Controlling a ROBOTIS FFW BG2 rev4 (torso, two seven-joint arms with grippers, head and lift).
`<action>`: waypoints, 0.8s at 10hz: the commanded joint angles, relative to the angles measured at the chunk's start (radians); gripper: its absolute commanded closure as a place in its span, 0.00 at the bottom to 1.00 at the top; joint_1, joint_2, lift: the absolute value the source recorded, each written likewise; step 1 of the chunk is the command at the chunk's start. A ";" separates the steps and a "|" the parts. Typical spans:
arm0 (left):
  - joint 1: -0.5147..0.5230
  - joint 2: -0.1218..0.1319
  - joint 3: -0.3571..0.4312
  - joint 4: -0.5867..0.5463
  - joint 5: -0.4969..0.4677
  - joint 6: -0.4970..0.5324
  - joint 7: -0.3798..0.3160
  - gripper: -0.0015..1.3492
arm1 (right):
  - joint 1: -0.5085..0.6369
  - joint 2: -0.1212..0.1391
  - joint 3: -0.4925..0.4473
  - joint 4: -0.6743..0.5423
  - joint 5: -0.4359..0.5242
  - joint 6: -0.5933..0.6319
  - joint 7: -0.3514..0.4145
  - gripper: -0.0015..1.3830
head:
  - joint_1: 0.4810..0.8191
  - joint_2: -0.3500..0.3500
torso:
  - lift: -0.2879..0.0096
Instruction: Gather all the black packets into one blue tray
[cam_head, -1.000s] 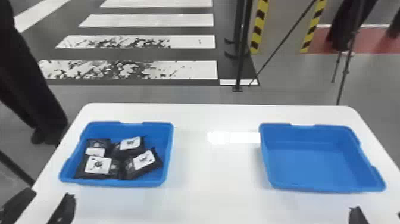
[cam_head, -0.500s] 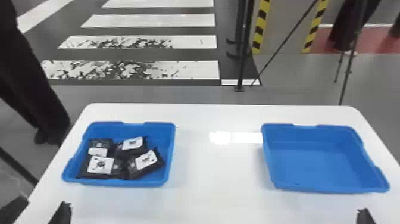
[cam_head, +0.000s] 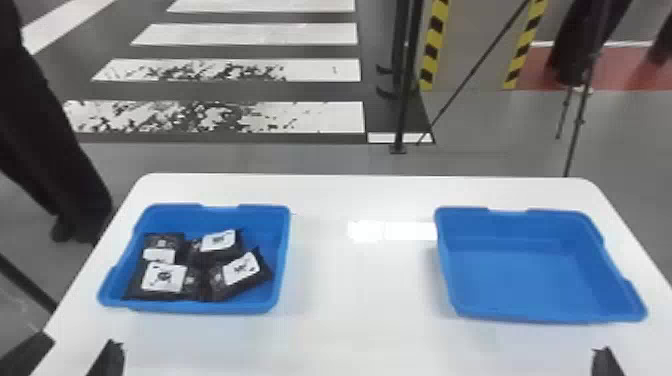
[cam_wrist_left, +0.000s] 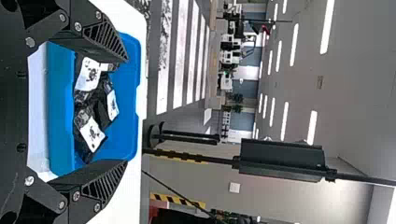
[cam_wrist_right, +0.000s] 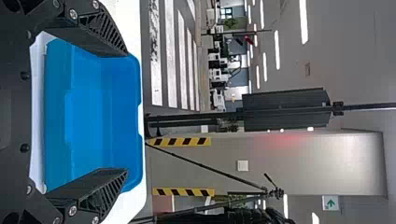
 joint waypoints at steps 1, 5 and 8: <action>-0.002 -0.002 -0.007 0.000 0.000 0.006 -0.001 0.21 | -0.002 0.001 0.000 0.001 -0.001 0.000 0.000 0.11 | 0.63 0.54 | 0.60; -0.009 0.008 -0.017 0.000 0.000 0.011 -0.001 0.21 | -0.005 0.001 0.000 0.004 0.001 0.000 0.000 0.11 | 0.63 0.52 | 0.60; -0.011 0.008 -0.019 0.002 0.000 0.016 -0.001 0.21 | -0.007 0.001 0.002 0.004 -0.001 0.000 0.000 0.11 | 0.63 0.51 | 0.60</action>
